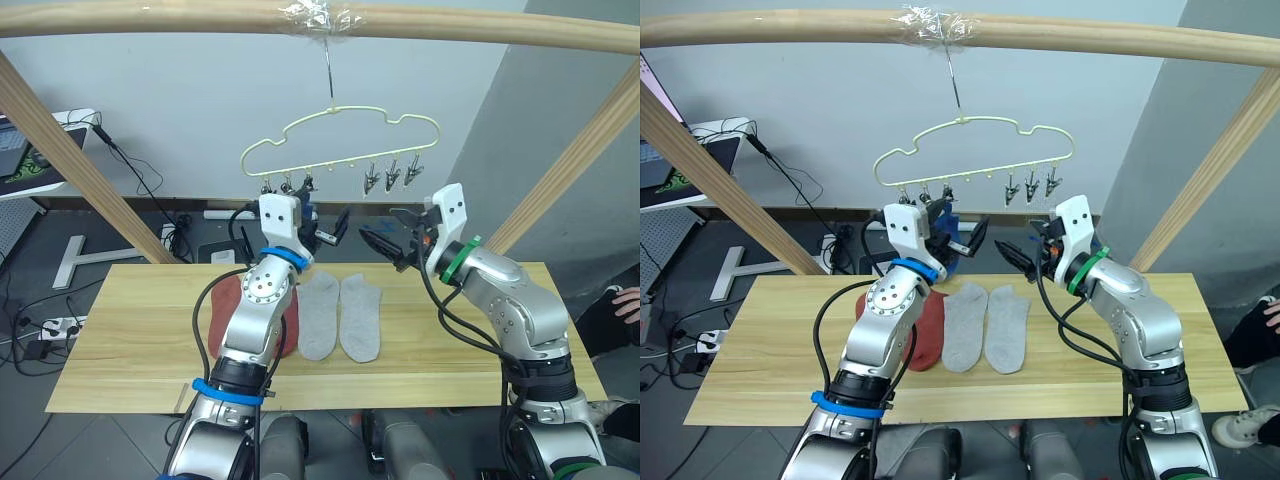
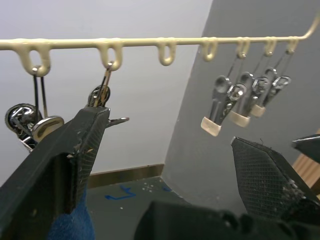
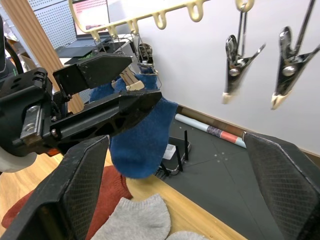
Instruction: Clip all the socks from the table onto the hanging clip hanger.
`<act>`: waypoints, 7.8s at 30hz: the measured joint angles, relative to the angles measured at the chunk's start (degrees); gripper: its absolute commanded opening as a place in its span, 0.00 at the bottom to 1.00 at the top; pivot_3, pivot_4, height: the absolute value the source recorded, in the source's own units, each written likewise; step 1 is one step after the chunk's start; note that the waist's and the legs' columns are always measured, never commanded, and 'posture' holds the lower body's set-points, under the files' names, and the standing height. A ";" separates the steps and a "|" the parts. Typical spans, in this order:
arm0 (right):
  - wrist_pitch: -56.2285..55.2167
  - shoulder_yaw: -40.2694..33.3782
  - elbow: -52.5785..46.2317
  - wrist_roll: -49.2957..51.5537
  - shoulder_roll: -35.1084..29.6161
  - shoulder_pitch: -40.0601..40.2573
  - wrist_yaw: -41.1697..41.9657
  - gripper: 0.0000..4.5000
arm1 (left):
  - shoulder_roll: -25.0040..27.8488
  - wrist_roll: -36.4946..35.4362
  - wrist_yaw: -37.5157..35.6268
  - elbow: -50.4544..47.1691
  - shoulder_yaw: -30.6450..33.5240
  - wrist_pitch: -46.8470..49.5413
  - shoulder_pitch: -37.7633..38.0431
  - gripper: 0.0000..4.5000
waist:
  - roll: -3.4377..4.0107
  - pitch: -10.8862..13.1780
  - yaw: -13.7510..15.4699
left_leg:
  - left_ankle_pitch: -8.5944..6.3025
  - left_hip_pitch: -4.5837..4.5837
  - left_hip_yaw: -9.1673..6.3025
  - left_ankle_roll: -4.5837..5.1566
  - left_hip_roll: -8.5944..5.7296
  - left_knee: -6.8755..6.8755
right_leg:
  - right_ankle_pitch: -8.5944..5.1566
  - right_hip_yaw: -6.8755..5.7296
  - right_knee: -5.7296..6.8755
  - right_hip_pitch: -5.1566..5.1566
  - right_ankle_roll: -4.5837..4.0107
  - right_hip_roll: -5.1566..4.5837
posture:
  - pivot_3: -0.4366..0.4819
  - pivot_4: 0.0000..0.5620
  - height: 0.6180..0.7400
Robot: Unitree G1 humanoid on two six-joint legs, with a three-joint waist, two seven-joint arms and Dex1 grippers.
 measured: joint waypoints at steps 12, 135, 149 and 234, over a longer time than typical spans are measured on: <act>0.08 -0.43 -0.86 0.19 -0.26 0.18 -0.90 0.99 | -0.22 2.04 3.30 5.97 1.11 -3.52 -2.91 1.00 | 0.00 0.00 -0.04 | 0.00 0.00 0.02 0.00 -0.01 0.03 | 0.05 0.02 0.01 0.00 0.01 0.00 | 0.41 0.36 1.00; -1.40 0.67 -4.12 4.89 -1.33 -2.79 4.35 1.00 | -3.52 1.30 4.86 13.87 5.51 -4.76 -8.09 0.65 | -0.03 -0.12 -0.18 | 0.04 0.19 0.06 0.04 -0.15 0.24 | 0.25 0.07 0.58 0.02 -0.10 0.04 | 0.40 0.33 1.00; -1.40 0.66 -4.12 6.18 -1.86 -2.79 4.18 1.00 | -3.83 3.16 6.04 13.84 4.30 -6.09 -7.29 0.47 | -0.03 -0.12 -0.17 | 0.04 0.18 0.06 0.04 -0.15 0.24 | 0.25 0.06 0.58 0.02 -0.10 0.04 | 0.40 0.34 1.00; -1.38 0.55 -4.12 6.33 -2.04 -2.79 2.79 1.00 | -2.41 5.70 7.50 13.90 3.35 -7.59 -7.97 0.39 | -0.03 -0.12 -0.20 | 0.04 0.17 0.06 0.04 -0.15 0.22 | 0.10 0.06 0.55 0.02 0.16 0.04 | 0.40 0.35 1.00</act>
